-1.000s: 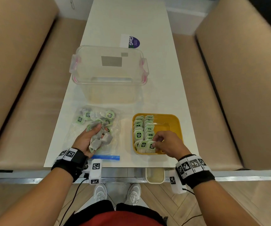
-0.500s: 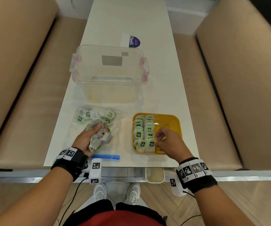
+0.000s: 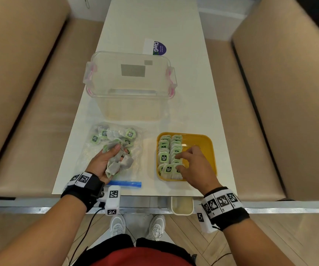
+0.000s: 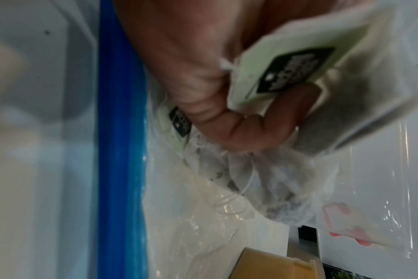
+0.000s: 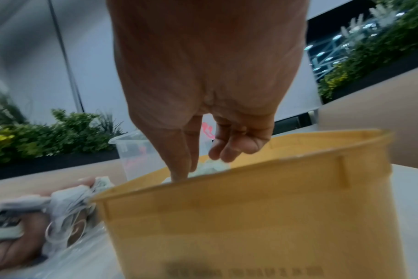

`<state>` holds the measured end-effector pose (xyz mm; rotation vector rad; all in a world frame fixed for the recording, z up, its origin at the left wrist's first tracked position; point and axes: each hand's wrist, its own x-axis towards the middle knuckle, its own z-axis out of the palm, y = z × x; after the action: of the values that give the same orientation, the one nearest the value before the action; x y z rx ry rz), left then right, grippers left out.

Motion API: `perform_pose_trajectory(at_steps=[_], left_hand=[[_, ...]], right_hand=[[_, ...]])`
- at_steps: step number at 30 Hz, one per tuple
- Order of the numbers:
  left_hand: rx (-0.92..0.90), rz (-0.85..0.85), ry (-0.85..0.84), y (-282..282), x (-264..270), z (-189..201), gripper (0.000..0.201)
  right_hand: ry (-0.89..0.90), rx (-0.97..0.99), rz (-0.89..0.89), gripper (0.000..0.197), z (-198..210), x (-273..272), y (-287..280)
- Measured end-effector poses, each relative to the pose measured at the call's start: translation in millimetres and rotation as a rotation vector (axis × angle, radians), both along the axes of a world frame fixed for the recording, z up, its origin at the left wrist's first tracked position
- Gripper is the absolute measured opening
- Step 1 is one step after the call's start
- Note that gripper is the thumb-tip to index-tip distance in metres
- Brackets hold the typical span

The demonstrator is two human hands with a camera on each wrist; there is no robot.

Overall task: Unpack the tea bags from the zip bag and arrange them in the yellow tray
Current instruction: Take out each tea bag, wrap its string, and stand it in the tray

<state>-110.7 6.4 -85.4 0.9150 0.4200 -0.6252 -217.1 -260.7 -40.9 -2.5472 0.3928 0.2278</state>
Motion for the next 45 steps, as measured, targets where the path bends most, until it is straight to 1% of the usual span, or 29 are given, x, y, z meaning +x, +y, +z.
perform_pose_trajectory(at_steps=[4, 9, 14, 17, 19, 22, 24, 26, 28, 30, 33, 35, 37, 39, 41, 42, 45], left_hand=[[-0.005, 0.0, 0.0, -1, -1, 2, 0.01], [-0.002, -0.008, 0.004, -1, 0, 3, 0.009], [-0.02, 0.011, 0.003, -3, 0, 7, 0.024], [-0.025, 0.012, 0.013, -4, 0, 9, 0.016], [-0.025, 0.013, 0.013, -4, 0, 10, 0.013], [-0.027, 0.016, 0.021, -3, 1, 12, 0.011], [-0.067, 0.014, 0.028, -3, 3, 15, 0.016], [-0.094, 0.012, 0.046, -4, 5, 18, 0.028], [-0.128, -0.001, 0.067, -5, 6, 18, 0.036], [-0.181, -0.017, 0.106, -6, 7, 19, 0.04], [-0.258, -0.021, 0.144, -4, 7, 20, 0.033], [-0.275, 0.005, 0.162, -3, 7, 19, 0.033], [-0.298, 0.013, 0.185, -1, 8, 15, 0.04], [-0.301, 0.035, 0.202, 2, 9, 10, 0.052], [-0.299, 0.048, 0.207, 4, 11, 6, 0.063], [-0.306, 0.058, 0.216, 4, 11, 5, 0.062], [-0.293, 0.093, 0.247, 7, 13, 1, 0.052]], right_hand=[[-0.048, -0.092, 0.097, 0.021, -4, 4, 12], [-0.041, -0.156, 0.134, 0.011, -10, 11, 23], [-0.035, -0.112, 0.153, 0.012, -9, 15, 28], [-0.036, -0.083, 0.149, 0.013, -7, 15, 28], [-0.067, -0.042, 0.112, 0.017, -5, 14, 27], [-0.206, 0.029, 0.088, 0.021, 2, 18, 38], [-0.269, 0.084, 0.15, 0.024, 10, 24, 54], [-0.293, 0.144, 0.253, 0.03, 18, 30, 74], [-0.287, 0.169, 0.352, 0.039, 22, 37, 94], [-0.276, 0.16, 0.398, 0.048, 19, 44, 112], [-0.229, 0.173, 0.366, 0.056, 15, 54, 125], [-0.171, 0.208, 0.318, 0.057, 13, 60, 126], [-0.121, 0.232, 0.279, 0.054, 10, 65, 127], [-0.088, 0.256, 0.262, 0.045, 6, 70, 128], [-0.093, 0.257, 0.258, 0.036, 6, 72, 130], [-0.113, 0.257, 0.251, 0.032, 7, 73, 131], [-0.169, 0.282, 0.18, 0.019, 11, 77, 130]])
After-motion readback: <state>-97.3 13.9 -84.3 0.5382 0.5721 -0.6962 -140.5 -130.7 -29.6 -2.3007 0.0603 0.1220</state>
